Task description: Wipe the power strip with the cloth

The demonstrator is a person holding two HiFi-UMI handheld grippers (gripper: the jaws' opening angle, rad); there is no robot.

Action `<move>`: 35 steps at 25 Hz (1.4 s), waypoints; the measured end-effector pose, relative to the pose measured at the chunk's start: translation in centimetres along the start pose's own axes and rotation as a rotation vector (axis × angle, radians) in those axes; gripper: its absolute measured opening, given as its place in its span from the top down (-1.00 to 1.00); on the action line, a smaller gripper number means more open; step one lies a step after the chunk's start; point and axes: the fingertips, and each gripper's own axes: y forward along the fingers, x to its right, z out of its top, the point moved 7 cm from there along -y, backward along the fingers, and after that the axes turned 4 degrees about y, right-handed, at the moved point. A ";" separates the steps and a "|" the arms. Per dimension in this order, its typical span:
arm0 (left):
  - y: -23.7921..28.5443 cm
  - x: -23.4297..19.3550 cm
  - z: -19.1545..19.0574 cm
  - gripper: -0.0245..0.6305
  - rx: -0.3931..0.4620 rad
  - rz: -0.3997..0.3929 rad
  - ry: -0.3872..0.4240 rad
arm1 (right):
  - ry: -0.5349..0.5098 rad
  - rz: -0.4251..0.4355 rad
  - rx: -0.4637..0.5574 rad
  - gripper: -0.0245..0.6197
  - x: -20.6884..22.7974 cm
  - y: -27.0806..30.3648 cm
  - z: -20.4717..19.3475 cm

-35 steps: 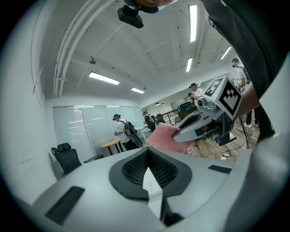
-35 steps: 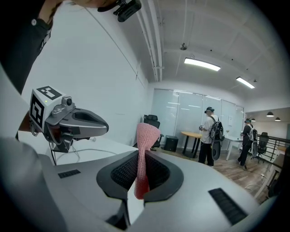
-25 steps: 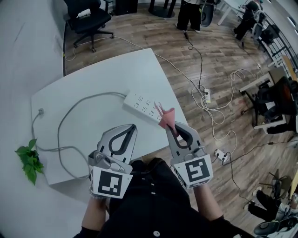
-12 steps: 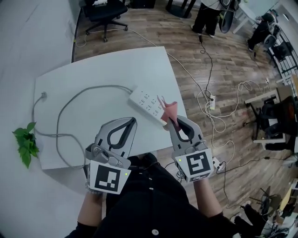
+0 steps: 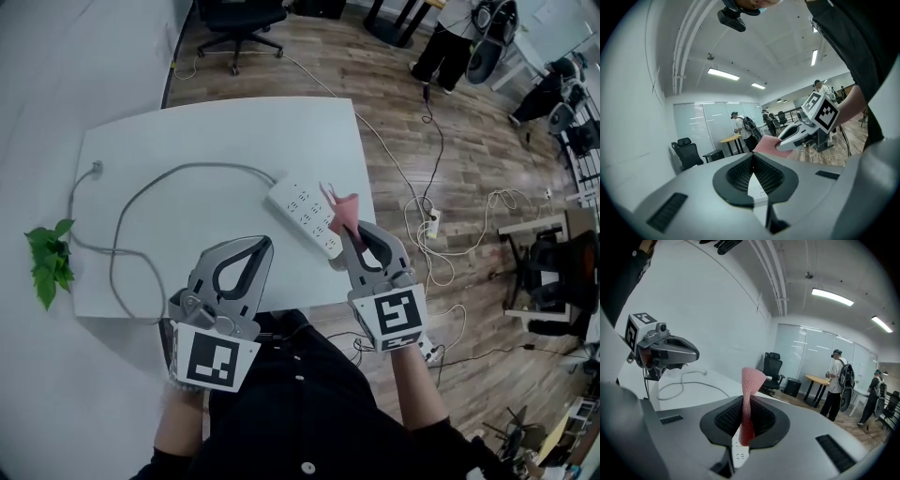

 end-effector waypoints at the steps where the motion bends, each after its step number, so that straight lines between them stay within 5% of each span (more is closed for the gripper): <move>1: 0.0 0.0 0.1 0.88 -0.005 0.009 -0.001 | -0.010 0.008 -0.003 0.77 0.3 0.3 0.0; 35: -3.3 -0.7 -2.1 0.88 -0.159 0.262 -0.060 | -0.391 0.282 -0.277 0.77 2.4 19.9 -4.7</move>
